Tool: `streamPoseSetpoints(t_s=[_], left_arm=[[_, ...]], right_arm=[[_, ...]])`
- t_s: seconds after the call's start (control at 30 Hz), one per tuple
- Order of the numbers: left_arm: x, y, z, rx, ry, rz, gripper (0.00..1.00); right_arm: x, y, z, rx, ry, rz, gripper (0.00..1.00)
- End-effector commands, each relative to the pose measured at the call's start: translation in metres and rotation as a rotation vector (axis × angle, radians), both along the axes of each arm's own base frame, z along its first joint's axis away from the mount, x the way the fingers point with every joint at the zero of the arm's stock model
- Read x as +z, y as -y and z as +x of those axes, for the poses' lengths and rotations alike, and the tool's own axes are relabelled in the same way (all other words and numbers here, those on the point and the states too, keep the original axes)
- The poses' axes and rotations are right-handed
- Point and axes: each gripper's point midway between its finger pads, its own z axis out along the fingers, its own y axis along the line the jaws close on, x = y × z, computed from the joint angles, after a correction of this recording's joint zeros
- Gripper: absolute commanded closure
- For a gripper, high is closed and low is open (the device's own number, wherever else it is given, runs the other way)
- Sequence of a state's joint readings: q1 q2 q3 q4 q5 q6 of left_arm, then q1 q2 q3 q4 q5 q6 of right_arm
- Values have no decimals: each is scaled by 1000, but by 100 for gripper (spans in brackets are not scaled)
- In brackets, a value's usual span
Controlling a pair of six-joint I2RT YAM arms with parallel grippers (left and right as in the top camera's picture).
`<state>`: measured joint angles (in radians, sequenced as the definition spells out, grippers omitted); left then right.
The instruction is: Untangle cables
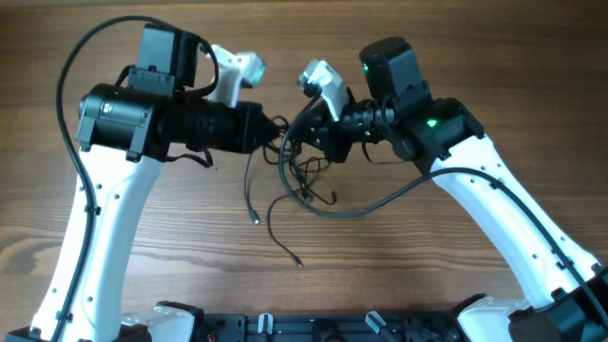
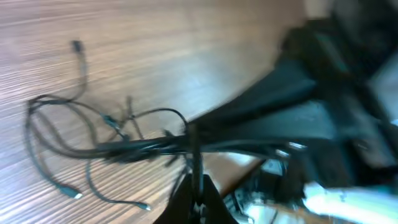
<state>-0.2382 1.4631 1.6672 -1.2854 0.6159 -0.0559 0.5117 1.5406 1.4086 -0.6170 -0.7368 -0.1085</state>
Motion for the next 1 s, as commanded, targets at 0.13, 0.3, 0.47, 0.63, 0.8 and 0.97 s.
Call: streamPoseSetpoints(t_s=[0.13, 0.3, 0.47, 0.63, 0.8, 0.97], left_arm=[[-39, -59, 42, 498, -130, 233, 96], [-63, -69, 57, 534, -199, 258, 96], [-87, -97, 53, 617, -259, 417, 96], [-88, -132, 57, 754, -277, 449, 96], [-86, -136, 63, 783, -263, 435, 96], [-84, -135, 68, 783, -272, 368, 96]], right_arm=[[85, 23, 10, -231, -102, 248, 95], [110, 45, 22, -357, -131, 326, 96], [112, 109, 70, -726, -133, 351, 96], [71, 179, 87, -1085, -217, 228, 96], [14, 259, 64, -1536, -270, -70, 96], [5, 262, 54, -1515, -273, -156, 62]])
